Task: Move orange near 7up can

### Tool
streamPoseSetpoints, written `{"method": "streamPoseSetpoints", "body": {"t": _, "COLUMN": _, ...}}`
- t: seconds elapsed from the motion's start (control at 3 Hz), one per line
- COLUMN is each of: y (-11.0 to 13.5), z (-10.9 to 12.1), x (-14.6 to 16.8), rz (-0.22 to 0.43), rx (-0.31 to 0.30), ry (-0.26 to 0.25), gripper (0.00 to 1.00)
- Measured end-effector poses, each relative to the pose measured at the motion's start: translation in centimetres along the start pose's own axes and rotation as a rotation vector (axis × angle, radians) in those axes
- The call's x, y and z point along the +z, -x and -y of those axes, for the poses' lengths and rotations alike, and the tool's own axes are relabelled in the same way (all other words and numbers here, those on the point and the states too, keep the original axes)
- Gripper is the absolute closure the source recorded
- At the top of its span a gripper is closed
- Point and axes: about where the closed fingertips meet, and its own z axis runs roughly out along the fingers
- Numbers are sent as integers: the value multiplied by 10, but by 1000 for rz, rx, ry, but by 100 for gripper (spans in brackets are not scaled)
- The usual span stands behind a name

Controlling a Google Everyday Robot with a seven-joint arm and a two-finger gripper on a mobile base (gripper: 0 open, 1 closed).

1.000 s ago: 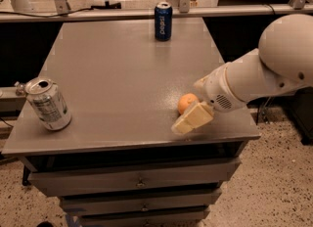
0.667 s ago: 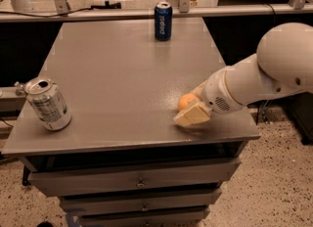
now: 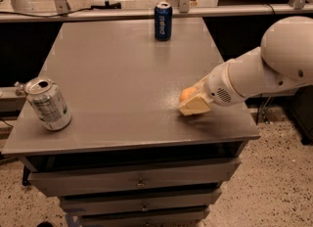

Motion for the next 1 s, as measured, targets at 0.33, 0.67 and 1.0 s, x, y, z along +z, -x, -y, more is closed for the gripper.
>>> {"method": "streamPoseSetpoints", "body": {"t": 0.33, "y": 34, "z": 36, "x": -50, "rz": 71, "rx": 48, "ry": -40, "gripper": 100}}
{"method": "streamPoseSetpoints", "body": {"t": 0.67, "y": 34, "z": 36, "x": -50, "rz": 71, "rx": 47, "ry": -40, "gripper": 100}}
{"method": "streamPoseSetpoints", "body": {"t": 1.0, "y": 52, "z": 34, "x": -43, "rz": 106, "rx": 43, "ry": -35, "gripper": 100}}
